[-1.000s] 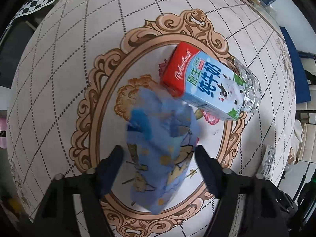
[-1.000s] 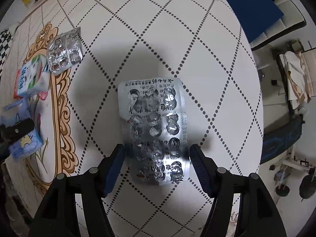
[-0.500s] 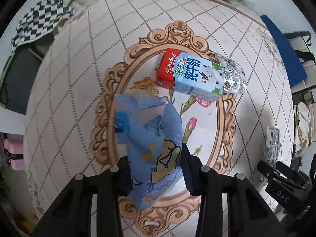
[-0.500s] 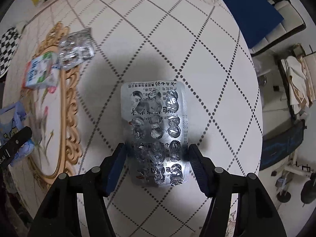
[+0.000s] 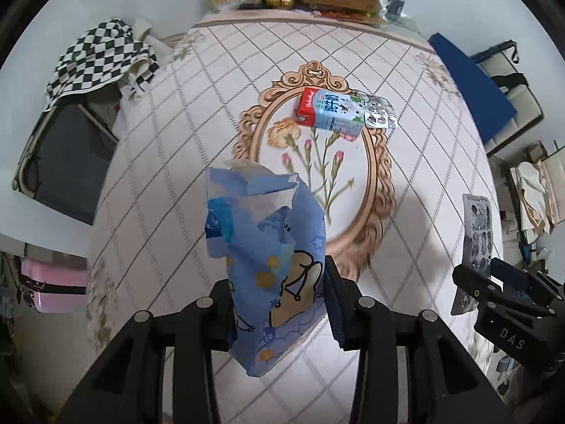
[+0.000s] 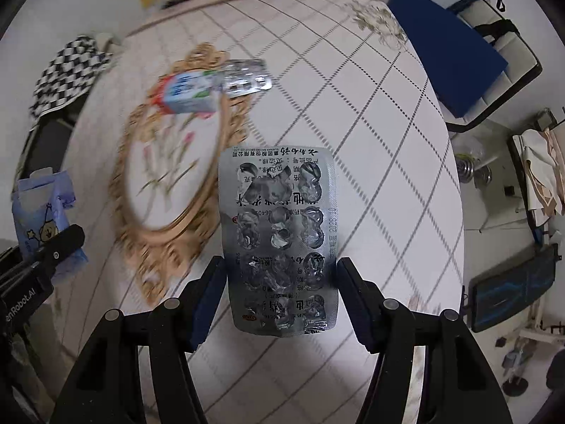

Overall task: Collect trash
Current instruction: 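Carry the blue bag and blister pack over the bin and release them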

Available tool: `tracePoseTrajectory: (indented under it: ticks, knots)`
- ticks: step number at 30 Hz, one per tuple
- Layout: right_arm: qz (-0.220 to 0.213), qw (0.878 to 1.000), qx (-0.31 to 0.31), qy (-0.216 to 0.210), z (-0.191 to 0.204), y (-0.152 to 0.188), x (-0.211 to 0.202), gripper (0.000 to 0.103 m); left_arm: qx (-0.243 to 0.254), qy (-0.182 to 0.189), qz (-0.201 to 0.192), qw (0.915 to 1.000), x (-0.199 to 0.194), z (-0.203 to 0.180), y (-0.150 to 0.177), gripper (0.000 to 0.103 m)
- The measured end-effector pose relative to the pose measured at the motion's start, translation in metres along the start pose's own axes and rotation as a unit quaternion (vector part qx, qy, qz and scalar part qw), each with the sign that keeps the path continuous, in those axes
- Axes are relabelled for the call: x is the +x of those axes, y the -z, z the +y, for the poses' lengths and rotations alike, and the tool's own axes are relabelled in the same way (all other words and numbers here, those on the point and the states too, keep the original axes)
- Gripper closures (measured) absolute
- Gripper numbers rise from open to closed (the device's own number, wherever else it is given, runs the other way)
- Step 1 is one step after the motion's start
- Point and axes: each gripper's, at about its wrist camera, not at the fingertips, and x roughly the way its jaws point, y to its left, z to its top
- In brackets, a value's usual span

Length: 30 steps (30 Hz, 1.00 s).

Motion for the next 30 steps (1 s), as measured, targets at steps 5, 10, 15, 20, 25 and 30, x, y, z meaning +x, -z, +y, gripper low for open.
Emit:
tracePoseTrajectory:
  ticks: [5, 10, 15, 20, 25, 30]
  knots:
    - [-0.024, 0.999, 0.009, -0.026, 0.011, 0.056, -0.035, 0.037, 0.004, 0.021, -0.024, 0.9995, -0.043, 0.026, 0.052, 0.067]
    - [-0.055, 0.998, 0.025, -0.035, 0.038, 0.137, -0.077, 0.037, 0.025, 0.045, -0.039, 0.9979, -0.075, 0.055, 0.116, 0.067]
    - [-0.058, 0.996, 0.065, -0.036, 0.063, 0.241, -0.101, 0.037, 0.046, 0.067, -0.024, 0.9964, -0.09, 0.088, 0.193, 0.067]
    - [-0.014, 0.992, 0.108, -0.056, 0.076, 0.349, -0.094, 0.037, 0.046, 0.083, 0.029, 0.9951, -0.079, 0.115, 0.261, 0.067]
    - [0.054, 0.988, 0.128, -0.066, 0.08, 0.434, -0.054, 0.037, 0.048, 0.084, 0.097, 0.9906, -0.034, 0.131, 0.327, 0.067]
    - [0.119, 0.979, 0.146, -0.078, 0.073, 0.493, 0.023, 0.037, 0.009, 0.095, 0.174, 0.9801, 0.059, 0.139, 0.376, 0.067]
